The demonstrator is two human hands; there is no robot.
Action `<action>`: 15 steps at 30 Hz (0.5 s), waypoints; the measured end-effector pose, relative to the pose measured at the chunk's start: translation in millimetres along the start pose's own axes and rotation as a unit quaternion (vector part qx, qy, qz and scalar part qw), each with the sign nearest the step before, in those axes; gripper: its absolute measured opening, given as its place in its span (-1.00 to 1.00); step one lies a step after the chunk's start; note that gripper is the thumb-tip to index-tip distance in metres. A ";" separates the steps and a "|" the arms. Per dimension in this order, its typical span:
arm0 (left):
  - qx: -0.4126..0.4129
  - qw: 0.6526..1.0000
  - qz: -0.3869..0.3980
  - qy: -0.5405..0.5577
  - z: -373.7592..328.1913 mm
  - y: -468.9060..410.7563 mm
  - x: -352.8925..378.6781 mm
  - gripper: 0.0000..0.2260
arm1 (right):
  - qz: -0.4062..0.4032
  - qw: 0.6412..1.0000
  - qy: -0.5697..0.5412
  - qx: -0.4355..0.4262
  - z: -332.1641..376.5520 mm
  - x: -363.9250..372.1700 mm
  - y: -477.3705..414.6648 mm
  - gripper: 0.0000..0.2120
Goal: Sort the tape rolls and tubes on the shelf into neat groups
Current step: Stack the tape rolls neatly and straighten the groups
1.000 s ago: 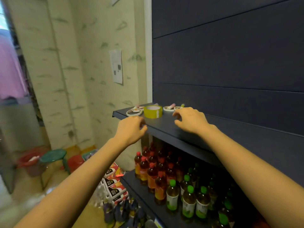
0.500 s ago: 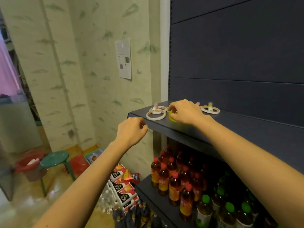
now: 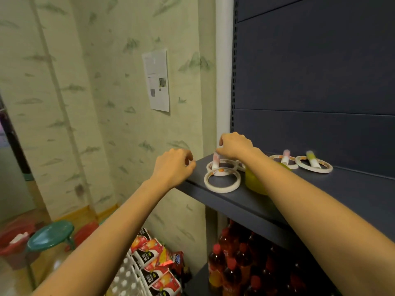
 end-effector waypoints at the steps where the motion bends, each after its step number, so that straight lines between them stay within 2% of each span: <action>1: 0.003 1.000 -0.004 0.004 6.1 -6.1 3.2 -0.76 | 0.009 1.000 0.009 0.011 3.2 5.3 -9.2 -0.72; 11: 0.038 0.997 0.028 0.058 33.3 -55.3 45.3 -0.77 | 0.078 0.991 -0.019 0.107 13.0 42.3 -55.6 -0.67; 15: 0.066 0.993 0.031 0.092 28.9 -82.3 58.5 -0.79 | 0.039 0.992 -0.047 0.109 6.3 23.4 -65.6 -0.62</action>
Point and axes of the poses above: each hand's wrist, its own y-axis away from the middle knuckle, its own x-axis out of the palm, z = x × y, the point moved 3 cm from there along -y, towards the middle knuckle, and after that the axes turned 9 degrees about x, right-handed, at the moved point
